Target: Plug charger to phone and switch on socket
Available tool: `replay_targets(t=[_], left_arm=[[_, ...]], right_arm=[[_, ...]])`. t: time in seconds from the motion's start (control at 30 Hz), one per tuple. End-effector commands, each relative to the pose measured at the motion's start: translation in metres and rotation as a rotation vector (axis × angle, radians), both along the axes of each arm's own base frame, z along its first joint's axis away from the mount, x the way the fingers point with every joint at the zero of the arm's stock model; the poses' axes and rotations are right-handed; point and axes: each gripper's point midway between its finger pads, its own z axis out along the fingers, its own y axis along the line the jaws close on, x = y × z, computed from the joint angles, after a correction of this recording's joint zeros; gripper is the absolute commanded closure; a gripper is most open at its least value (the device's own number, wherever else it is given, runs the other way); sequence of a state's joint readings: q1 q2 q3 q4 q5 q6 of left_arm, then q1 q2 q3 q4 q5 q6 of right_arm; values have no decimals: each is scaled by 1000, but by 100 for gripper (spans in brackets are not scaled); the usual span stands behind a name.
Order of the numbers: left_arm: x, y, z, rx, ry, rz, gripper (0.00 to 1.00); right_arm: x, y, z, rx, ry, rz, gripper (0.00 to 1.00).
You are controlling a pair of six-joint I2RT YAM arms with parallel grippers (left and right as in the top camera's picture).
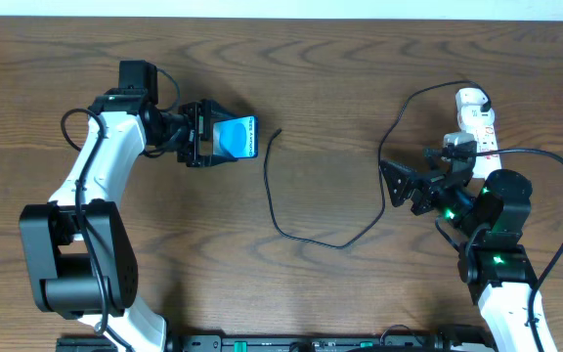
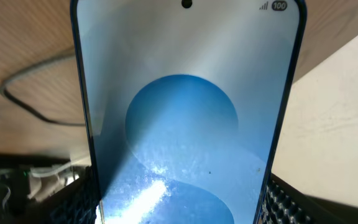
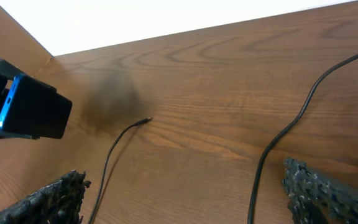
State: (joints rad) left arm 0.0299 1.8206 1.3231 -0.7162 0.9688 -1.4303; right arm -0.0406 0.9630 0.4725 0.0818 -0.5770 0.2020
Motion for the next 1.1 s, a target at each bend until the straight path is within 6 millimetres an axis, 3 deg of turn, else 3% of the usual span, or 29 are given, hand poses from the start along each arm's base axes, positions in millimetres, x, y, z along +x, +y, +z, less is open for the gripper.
replay_targets(t=[0.0, 1.07], left_arm=[[1, -7, 26, -96, 1, 9, 43], [-1, -10, 30, -128, 17, 11, 44]], right_arm=[[1, 5, 10, 16, -13, 23, 1], [0, 7, 9, 30, -1, 28, 1]])
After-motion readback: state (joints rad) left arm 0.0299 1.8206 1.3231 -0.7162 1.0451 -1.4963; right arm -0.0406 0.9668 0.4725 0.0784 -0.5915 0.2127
